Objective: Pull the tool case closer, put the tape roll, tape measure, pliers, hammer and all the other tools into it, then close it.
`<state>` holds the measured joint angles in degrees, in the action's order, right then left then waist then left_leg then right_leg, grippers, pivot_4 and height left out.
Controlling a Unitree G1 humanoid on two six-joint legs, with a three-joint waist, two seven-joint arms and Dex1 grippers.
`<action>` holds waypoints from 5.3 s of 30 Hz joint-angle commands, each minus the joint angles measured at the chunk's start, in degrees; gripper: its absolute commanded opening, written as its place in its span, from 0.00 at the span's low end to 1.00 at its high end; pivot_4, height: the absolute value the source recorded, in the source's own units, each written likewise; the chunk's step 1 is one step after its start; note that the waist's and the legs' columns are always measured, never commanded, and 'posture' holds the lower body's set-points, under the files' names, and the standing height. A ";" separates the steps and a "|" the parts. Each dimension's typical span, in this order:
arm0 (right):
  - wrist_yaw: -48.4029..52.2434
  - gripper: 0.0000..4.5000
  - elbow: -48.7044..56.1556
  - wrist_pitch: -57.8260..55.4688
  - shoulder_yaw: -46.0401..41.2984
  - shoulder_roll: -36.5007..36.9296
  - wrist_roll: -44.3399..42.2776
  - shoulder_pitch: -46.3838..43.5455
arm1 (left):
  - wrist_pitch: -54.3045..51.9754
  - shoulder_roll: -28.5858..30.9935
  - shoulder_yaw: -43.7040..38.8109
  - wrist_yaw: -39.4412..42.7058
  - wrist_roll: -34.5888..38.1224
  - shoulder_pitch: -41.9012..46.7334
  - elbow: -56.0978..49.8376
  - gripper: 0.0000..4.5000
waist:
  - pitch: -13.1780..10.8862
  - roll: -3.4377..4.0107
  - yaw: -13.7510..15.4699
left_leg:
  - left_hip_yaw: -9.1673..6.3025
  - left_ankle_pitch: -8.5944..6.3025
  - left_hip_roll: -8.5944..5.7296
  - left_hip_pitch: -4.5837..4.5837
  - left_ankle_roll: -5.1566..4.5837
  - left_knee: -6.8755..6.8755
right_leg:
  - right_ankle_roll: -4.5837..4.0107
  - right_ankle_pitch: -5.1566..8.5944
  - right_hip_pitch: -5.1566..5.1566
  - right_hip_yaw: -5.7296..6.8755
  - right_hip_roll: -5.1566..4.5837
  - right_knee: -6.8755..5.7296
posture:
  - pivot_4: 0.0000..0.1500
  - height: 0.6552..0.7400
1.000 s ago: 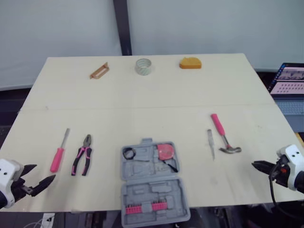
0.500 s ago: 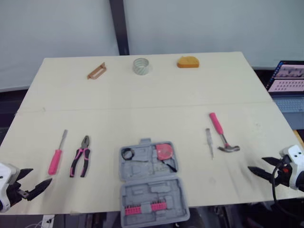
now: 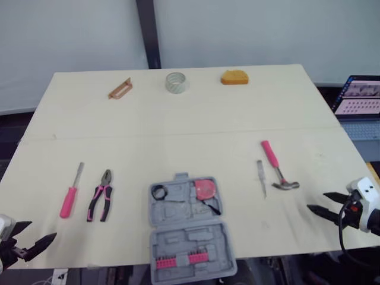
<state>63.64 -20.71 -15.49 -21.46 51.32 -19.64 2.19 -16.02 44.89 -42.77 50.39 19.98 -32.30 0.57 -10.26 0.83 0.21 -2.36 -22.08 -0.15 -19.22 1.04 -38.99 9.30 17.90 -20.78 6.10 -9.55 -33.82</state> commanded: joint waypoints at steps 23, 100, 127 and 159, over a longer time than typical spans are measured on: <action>0.63 0.99 40.96 -18.35 21.19 -5.65 -12.20 -23.13 | -20.01 -26.54 17.95 -37.54 0.58 16.84 -30.80 1.00 | -0.24 -0.14 1.03 | -0.09 0.02 0.01 -0.02 0.06 -0.15 | 0.09 -0.06 0.01 -0.03 0.05 -0.05 | 1.00 1.00; 6.24 1.00 24.97 -18.79 48.70 -18.92 10.36 -59.39 | -7.40 0.40 51.02 14.49 -4.25 66.91 -7.53 0.58 | -0.35 -0.35 -2.59 | 0.02 0.17 0.02 -1.17 0.21 -0.29 | 0.06 -0.10 -1.80 0.26 0.04 -1.20 | 1.00 1.00; 6.59 0.22 23.25 -17.13 49.37 -21.47 13.38 -58.76 | -10.09 -1.15 51.12 13.31 -3.56 65.02 -11.81 0.58 | -0.35 -0.35 -2.35 | 0.01 0.17 0.01 -1.17 0.21 -0.39 | 0.06 -0.10 -1.80 0.25 0.03 -1.29 | 1.00 1.00; 5.60 0.22 31.02 -14.98 47.67 -17.53 13.89 -49.93 | -13.58 4.36 27.06 10.27 4.53 40.27 -25.54 1.00 | -0.35 -0.35 -3.17 | -0.15 0.16 0.03 -1.10 0.21 -0.32 | 0.05 -0.10 -1.89 0.20 0.02 -1.64 | 1.00 1.00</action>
<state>69.66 6.72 -31.70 28.25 33.92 -5.19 -47.44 -29.91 48.54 -11.37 61.32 22.56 8.59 -21.07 -10.61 0.48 -2.95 -2.52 -21.92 -0.11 -20.33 1.25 -39.33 9.36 17.80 -22.67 6.29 -9.53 -35.46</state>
